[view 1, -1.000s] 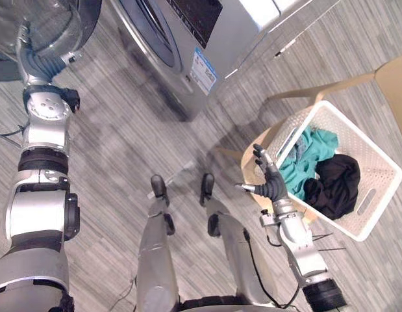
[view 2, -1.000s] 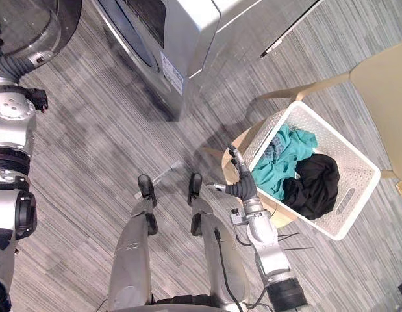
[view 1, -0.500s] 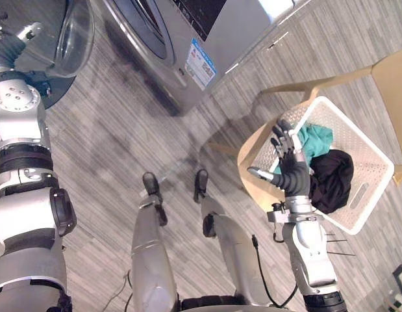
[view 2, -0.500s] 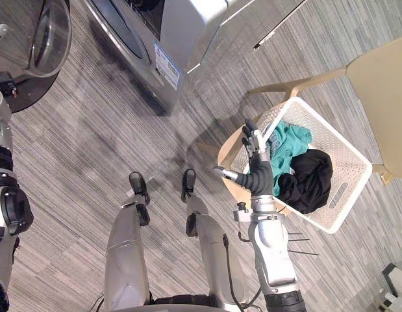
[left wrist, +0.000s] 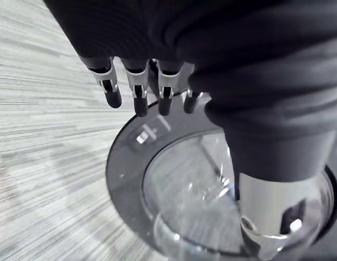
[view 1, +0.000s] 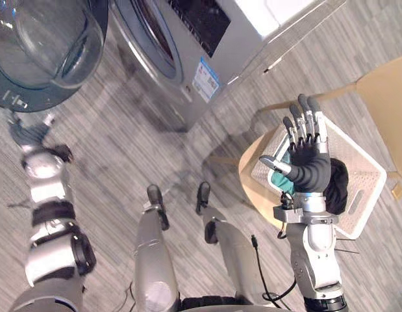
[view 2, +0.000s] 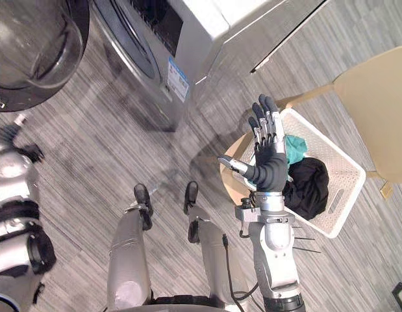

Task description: Pick up the laundry basket with both hands and put the clothes into the washing machine.

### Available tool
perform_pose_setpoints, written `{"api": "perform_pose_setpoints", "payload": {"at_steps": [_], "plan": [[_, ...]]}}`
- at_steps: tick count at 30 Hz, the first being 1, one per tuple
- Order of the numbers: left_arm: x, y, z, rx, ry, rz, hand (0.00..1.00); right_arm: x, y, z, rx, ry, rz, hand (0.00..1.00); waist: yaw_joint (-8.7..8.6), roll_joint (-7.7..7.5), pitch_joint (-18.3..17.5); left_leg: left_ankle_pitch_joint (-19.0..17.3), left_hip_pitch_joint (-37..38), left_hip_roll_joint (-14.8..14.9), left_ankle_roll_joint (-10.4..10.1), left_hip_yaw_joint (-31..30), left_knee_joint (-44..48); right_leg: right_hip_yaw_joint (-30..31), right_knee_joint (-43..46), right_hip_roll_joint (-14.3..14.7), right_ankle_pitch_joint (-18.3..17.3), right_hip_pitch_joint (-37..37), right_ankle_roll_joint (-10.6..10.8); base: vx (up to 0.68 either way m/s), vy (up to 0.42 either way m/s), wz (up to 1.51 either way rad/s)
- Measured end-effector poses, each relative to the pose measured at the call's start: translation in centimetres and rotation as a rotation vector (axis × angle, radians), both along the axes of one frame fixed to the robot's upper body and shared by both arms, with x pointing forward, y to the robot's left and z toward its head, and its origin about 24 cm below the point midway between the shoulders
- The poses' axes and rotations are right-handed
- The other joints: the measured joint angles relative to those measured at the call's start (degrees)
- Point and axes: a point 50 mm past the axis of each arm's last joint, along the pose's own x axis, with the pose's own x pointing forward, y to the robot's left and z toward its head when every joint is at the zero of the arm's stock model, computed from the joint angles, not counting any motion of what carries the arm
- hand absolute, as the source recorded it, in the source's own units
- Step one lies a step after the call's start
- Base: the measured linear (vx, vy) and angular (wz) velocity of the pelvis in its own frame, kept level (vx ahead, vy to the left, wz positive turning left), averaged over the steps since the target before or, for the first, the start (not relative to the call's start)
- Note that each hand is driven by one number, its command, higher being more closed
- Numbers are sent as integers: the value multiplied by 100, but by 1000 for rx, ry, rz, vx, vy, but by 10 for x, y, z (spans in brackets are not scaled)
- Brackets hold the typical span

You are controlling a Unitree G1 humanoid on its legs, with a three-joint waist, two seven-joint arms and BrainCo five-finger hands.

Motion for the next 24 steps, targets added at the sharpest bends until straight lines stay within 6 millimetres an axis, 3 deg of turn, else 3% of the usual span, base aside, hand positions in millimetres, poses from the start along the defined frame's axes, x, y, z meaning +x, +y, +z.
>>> {"api": "perform_pose_setpoints", "payload": {"at_steps": [2, 4, 6, 7, 8, 10, 13, 14, 15, 16, 17, 19, 21, 22, 24], "plan": [[-17, -30, -36, -52, 90, -81, 0, 10, 3, -6, -86, 23, -16, 0, -2, 72, -113, -111, 290, 83, 77, 298, 26, -261, -57, -123, -200, 139, -122, 42, 61, -80], [-43, -69, -72, -128, 195, -187, 0, 19, 2, -16, -215, 51, -58, 0, -104, 205, -195, -275, 804, 221, 142, 770, 11, -1826, 270, -666, -665, 442, -414, 63, 113, -83], [-64, -82, -90, -165, 247, -211, 0, 23, 3, -30, -313, 97, -83, 0, -106, 231, -298, -492, 1200, 359, 84, 1159, 64, -2804, 651, -1046, -932, 675, -599, 88, 61, -102], [-77, -85, -99, -187, 286, -214, 0, 22, 1, -39, -380, 125, -110, 0, -102, 272, -439, -579, 1390, 430, 11, 1394, 52, -3126, 641, -1114, -956, 790, -574, 127, 12, -107], [-83, -85, -103, -192, 304, -213, 0, 21, -1, -44, -415, 142, -122, 0, -97, 291, -509, -600, 1470, 457, -24, 1485, 34, -3136, 578, -1090, -930, 831, -544, 149, -11, -105], [-104, -83, -120, -213, 390, -187, 0, 14, -8, -67, -522, 226, -162, 0, -96, 383, -743, -567, 1913, 492, -174, 1972, -174, -2756, 173, -860, -548, 988, -274, 141, -35, -98], [-120, -87, -134, -245, 462, -184, 0, 5, -16, -92, -611, 325, -181, 0, -113, 545, -912, -482, 2197, 690, -262, 2130, 93, -2441, -54, -678, -471, 1200, -274, 154, -18, -76], [-128, -87, -139, -251, 496, -180, 0, 2, -18, -104, -639, 375, -183, 0, -111, 591, -894, -364, 2247, 923, -74, 1945, 640, -2255, -99, -558, -487, 1420, -293, 140, -73, -93], [-135, -86, -143, -245, 530, -184, 0, -1, -21, -113, -659, 422, -186, 0, -90, 596, -892, -88, 2254, 1071, 262, 1731, 1173, -2008, -188, -475, -490, 1641, -305, 138, -82, -93], [-137, -85, -144, -243, 541, -185, 0, -2, -22, -115, -662, 436, -189, 0, -90, 595, -892, 119, 2219, 1097, 357, 1572, 1415, -1893, -231, -458, -492, 1737, -311, 131, -74, -93], [-142, -87, -148, -248, 564, -196, 0, -3, -25, -119, -670, 455, -192, 0, -63, 598, -896, 310, 2037, 1064, 304, 1115, 1800, -1652, -289, -465, -491, 1873, -327, 131, -30, -93], [-143, -94, -149, -251, 569, -231, 0, -2, -29, -123, -701, 475, -199, 0, -28, 653, -931, -86, 1761, 717, -56, 301, 1844, -1344, -344, -476, -492, 1894, -317, 157, 32, -92], [-144, -97, -151, -242, 582, -254, 0, -4, -37, -135, -747, 532, -200, 0, 22, 728, -968, -375, 1739, 179, -289, -457, 811, -1077, -439, -453, -427, 1967, -217, 148, 84, -70], [-145, -98, -151, -242, 585, -258, 0, -4, -39, -138, -762, 544, -202, 0, 21, 770, -993, -362, 1797, 50, -309, -623, 414, -1054, -437, -444, -410, 1964, -193, 127, 112, -47], [-150, -105, -155, -256, 611, -285, 0, -3, -47, -139, -834, 550, -217, 0, 27, 1023, -1067, -76, 1942, -175, -486, -941, -893, -972, -431, -316, -409, 1944, -89, 109, 174, -31]]}}
